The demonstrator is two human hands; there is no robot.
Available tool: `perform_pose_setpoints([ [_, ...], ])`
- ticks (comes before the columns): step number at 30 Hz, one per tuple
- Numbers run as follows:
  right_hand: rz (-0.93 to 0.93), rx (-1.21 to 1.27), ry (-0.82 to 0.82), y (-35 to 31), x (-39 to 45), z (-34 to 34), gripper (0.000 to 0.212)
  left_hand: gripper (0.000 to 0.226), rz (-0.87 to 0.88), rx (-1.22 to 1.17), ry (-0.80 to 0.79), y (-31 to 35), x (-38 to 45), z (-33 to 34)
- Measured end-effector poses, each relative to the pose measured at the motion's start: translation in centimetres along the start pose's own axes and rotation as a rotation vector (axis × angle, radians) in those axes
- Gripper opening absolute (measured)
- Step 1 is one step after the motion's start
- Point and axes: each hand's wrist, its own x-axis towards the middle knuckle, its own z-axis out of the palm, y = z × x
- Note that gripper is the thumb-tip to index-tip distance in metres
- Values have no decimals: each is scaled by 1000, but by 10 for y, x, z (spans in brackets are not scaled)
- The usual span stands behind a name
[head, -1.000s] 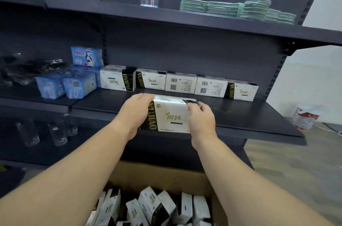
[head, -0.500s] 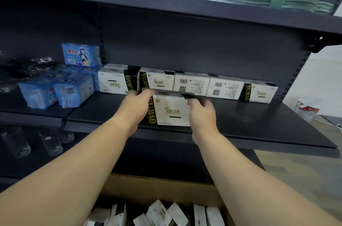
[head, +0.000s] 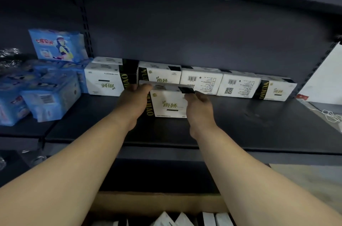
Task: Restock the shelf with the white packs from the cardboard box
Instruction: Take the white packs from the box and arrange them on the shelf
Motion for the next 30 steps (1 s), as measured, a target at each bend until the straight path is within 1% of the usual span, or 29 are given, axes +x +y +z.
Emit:
perform_pose_setpoints([
  [2,-3,-6,10,0,6,8,8,18,6,-3,0,0,7,-1],
  [3,-1,-9,13,0,9,12,10,17,9,-8,-1,1,12,-2],
  [7,6,-12,11,-4,20,22,7,14,24,27,-13,3,28,-3],
  [10,17,3,8,-6,27,30,2,12,13,10,4,4,38,-4],
  [13,19,21,12,-9,34,38,7,19,50,9,46,5,47,-5],
  [15,18,14,22,-9,41,42,11,14,54,13,58,6,52,-6],
  [17,22,19,28,-11,45,45,9,13,49,25,47,5,56,-6],
  [19,26,36,19,-11,50,47,15,7,57,25,45,4,62,-5],
  [21,40,43,20,-12,53,49,24,14,63,25,56,2,68,-5],
  [24,44,36,17,-12,60,52,18,21,82,68,35,0,74,-4],
  [26,49,37,18,-10,66,55,19,26,78,72,30,-1,77,-3],
  [27,46,32,21,-9,68,57,22,29,76,65,29,-1,78,-3],
  [30,39,16,20,-5,74,60,44,23,91,57,31,-2,80,-2],
])
